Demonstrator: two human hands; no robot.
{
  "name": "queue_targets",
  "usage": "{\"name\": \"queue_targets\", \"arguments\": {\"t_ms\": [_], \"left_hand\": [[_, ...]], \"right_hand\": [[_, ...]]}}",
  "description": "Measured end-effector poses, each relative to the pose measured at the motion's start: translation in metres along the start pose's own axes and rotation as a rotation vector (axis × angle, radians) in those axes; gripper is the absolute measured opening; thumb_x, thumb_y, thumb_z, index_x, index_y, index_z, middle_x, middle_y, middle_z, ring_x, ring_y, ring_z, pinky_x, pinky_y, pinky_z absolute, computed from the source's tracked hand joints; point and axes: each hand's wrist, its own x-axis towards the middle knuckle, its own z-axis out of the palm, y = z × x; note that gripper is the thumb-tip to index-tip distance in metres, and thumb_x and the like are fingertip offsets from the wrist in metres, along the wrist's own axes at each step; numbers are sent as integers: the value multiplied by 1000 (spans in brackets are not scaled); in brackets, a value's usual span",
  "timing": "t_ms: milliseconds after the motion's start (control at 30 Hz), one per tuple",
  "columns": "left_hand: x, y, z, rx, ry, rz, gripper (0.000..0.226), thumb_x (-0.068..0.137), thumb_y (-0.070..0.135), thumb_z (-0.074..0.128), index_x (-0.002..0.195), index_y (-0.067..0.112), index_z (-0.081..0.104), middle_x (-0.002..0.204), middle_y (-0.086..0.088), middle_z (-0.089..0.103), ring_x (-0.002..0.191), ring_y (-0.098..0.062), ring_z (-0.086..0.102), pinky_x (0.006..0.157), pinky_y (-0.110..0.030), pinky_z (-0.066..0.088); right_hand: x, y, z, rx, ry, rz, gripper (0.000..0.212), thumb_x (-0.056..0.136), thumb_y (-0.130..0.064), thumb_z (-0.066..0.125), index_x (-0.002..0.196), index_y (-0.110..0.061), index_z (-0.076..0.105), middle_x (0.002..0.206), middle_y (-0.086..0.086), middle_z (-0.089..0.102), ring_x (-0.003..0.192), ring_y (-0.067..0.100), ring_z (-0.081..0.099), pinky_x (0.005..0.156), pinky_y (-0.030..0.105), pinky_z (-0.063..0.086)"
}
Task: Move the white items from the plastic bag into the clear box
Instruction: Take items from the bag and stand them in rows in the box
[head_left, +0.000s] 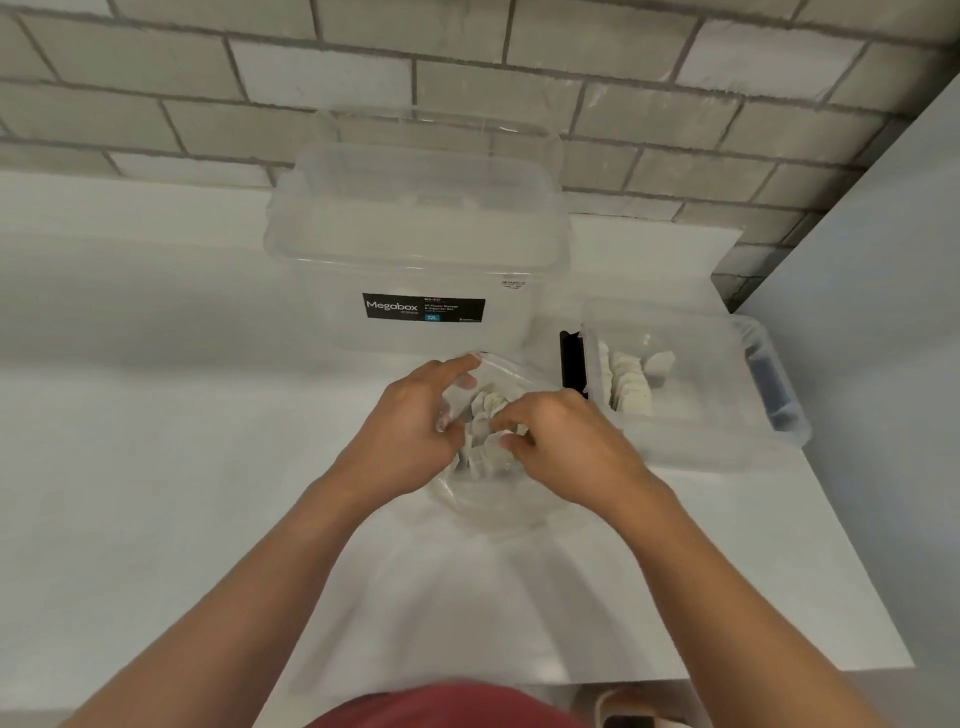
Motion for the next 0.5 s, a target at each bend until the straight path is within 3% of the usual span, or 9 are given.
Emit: {"name": "queue_targets", "arguments": {"t_ms": [100, 233, 500], "left_hand": [[-3, 2, 4, -6, -21, 30, 62, 86, 6, 65, 142, 28, 49, 123, 14, 60, 96, -14, 59, 77, 2, 34], [-1, -1, 6, -3, -39, 43, 62, 86, 9, 65, 142, 27, 48, 124, 13, 60, 97, -15, 59, 78, 2, 34], [6, -7, -1, -15, -26, 51, 60, 87, 10, 67, 141, 29, 49, 120, 16, 59, 78, -6, 57, 72, 0, 36]], "right_hand": [[19, 11, 30, -281, -19, 34, 30, 87, 0, 56, 105, -19, 70, 101, 5, 67, 90, 34, 67, 64, 37, 48], [23, 13, 44, -425, -85, 70, 24, 89, -4, 54, 102, -18, 69, 95, 4, 68, 81, 33, 66, 57, 33, 37], [-15, -1, 2, -136, 78, 82, 12, 93, -22, 63, 96, -29, 73, 86, -6, 72, 85, 24, 67, 67, 40, 56]]}}
